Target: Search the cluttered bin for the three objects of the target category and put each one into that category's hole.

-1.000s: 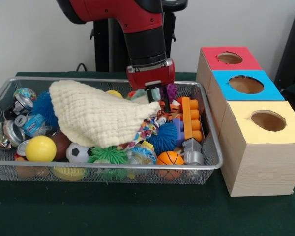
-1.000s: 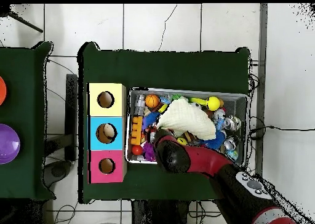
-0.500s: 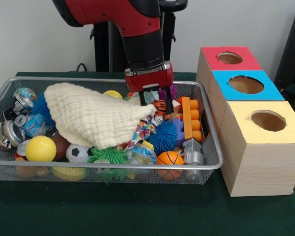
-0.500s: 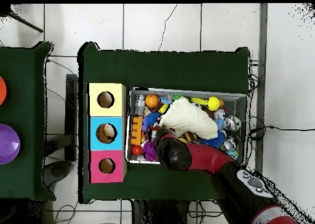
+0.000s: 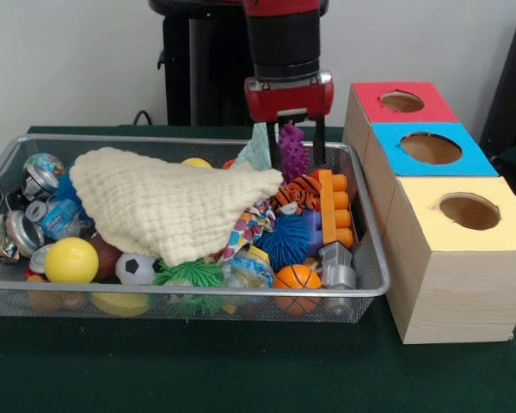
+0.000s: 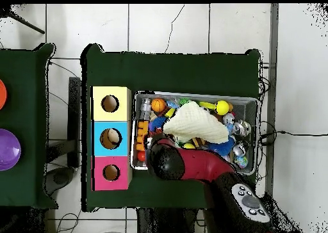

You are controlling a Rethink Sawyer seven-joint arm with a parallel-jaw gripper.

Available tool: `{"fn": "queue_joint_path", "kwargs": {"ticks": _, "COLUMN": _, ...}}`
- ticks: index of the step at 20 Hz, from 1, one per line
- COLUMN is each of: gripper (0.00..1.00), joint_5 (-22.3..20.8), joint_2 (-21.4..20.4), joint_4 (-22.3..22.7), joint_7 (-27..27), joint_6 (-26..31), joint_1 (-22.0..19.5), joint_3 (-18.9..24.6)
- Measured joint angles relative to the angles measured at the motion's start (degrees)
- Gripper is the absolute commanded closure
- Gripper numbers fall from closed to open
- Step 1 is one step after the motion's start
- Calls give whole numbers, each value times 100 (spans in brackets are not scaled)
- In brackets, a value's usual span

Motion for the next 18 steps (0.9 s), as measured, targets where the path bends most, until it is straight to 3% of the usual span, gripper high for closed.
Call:
{"fn": "queue_joint_path", "kwargs": {"ticks": 5, "gripper": 0, "joint_5": 290, "joint_2": -149, "joint_4": 60, "joint_7": 2, "joint_6": 257, "joint_1": 336, "joint_3": -140}}
{"fn": "queue_joint_path", "kwargs": {"ticks": 11, "gripper": 0, "joint_5": 612, "joint_2": 103, "joint_4": 58, "joint_7": 44, "joint_6": 242, "joint_1": 783, "joint_3": -531}}
{"fn": "queue_joint_path", "kwargs": {"ticks": 12, "gripper": 0, "joint_5": 675, "joint_2": 146, "joint_4": 62, "joint_7": 74, "joint_6": 216, "joint_1": 917, "joint_3": -675}}
{"fn": "queue_joint_path", "kwargs": {"ticks": 13, "gripper": 0, "joint_5": 862, "joint_2": 215, "joint_4": 73, "joint_7": 200, "joint_6": 146, "joint_1": 1352, "joint_3": -1128}}
{"fn": "queue_joint_path", "kwargs": {"ticks": 18, "gripper": 0, "joint_5": 1279, "joint_2": 216, "joint_4": 124, "joint_7": 618, "joint_6": 85, "joint_1": 2373, "joint_3": -2088}}
